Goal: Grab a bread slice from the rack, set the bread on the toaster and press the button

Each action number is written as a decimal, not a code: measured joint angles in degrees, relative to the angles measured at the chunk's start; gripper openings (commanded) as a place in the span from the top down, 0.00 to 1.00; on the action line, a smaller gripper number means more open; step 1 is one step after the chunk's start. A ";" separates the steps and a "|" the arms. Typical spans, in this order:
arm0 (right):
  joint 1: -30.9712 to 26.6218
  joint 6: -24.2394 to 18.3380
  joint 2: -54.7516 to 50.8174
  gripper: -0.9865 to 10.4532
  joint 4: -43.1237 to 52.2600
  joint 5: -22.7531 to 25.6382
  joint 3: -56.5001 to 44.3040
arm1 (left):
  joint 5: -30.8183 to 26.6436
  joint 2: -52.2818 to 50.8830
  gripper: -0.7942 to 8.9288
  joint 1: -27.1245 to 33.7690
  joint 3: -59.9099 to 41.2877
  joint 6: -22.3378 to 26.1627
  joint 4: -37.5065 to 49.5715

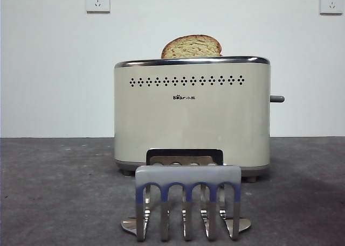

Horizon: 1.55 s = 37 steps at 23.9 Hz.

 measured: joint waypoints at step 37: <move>-1.44 2.60 -1.92 0.91 -8.13 -2.19 -2.67 | 0.02 1.88 0.92 0.00 0.00 -0.22 0.00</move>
